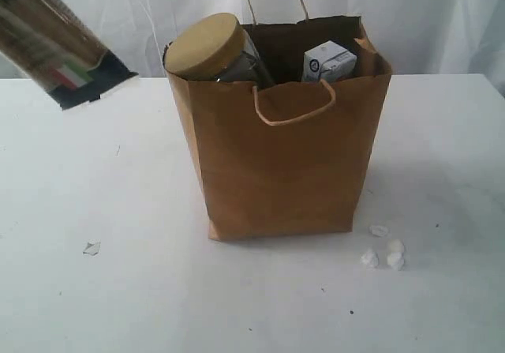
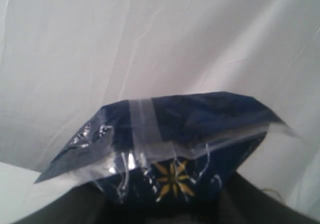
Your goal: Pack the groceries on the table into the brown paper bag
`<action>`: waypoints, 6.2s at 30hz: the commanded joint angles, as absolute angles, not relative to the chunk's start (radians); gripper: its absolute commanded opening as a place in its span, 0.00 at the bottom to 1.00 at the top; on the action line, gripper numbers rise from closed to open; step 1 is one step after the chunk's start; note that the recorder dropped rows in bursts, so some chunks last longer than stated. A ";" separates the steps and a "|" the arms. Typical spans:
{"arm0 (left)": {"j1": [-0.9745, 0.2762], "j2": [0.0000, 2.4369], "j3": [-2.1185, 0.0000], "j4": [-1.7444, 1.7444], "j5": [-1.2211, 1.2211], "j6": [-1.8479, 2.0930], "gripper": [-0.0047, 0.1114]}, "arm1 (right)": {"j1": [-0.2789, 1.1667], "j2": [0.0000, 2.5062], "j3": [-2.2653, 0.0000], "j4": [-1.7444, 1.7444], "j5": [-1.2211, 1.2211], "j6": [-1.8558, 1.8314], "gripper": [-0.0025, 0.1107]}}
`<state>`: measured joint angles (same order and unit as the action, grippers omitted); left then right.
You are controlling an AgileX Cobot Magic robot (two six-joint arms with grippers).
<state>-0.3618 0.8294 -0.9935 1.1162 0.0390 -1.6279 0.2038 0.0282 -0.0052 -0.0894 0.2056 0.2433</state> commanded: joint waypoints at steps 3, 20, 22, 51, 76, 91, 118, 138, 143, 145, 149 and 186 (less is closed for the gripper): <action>-0.361 0.807 -1.126 1.194 -0.035 -1.633 0.04 | 0.199 0.022 0.000 -0.096 0.201 0.241 0.02; -0.361 1.011 -1.380 1.379 -0.403 -1.858 0.04 | 0.199 0.022 0.000 -0.096 0.201 0.241 0.02; -0.361 1.050 -1.423 1.402 -0.420 -1.889 0.04 | 0.199 0.022 0.000 -0.096 0.201 0.241 0.02; -0.613 1.476 -1.717 1.736 -0.467 -2.065 0.04 | 0.199 0.022 0.000 -0.096 0.201 0.241 0.02; -0.701 1.582 -1.899 1.744 -0.361 -2.114 0.04 | 0.199 0.022 0.000 -0.096 0.201 0.241 0.02; -0.712 1.671 -1.897 1.728 -0.323 -2.114 0.04 | 0.199 0.022 0.000 -0.096 0.201 0.241 0.02; -0.698 1.687 -1.635 1.744 -0.467 -2.085 0.04 | 0.199 0.022 0.000 -0.096 0.201 0.241 0.02; -0.700 1.687 -1.551 1.744 -0.586 -2.064 0.04 | 0.199 0.022 0.000 -0.096 0.201 0.241 0.02; -0.700 1.687 -1.551 1.744 -0.619 -2.076 0.19 | 0.199 0.022 0.000 -0.096 0.201 0.241 0.02; -0.700 1.687 -1.551 1.744 -0.624 -2.100 0.25 | 0.199 0.022 0.000 -0.096 0.201 0.241 0.02; -0.700 1.687 -1.549 1.744 -0.657 -2.104 0.26 | 0.199 0.022 0.000 -0.096 0.201 0.241 0.02; -0.697 1.547 -1.409 1.744 -0.582 -2.018 0.31 | 0.199 0.022 0.000 -0.096 0.201 0.241 0.02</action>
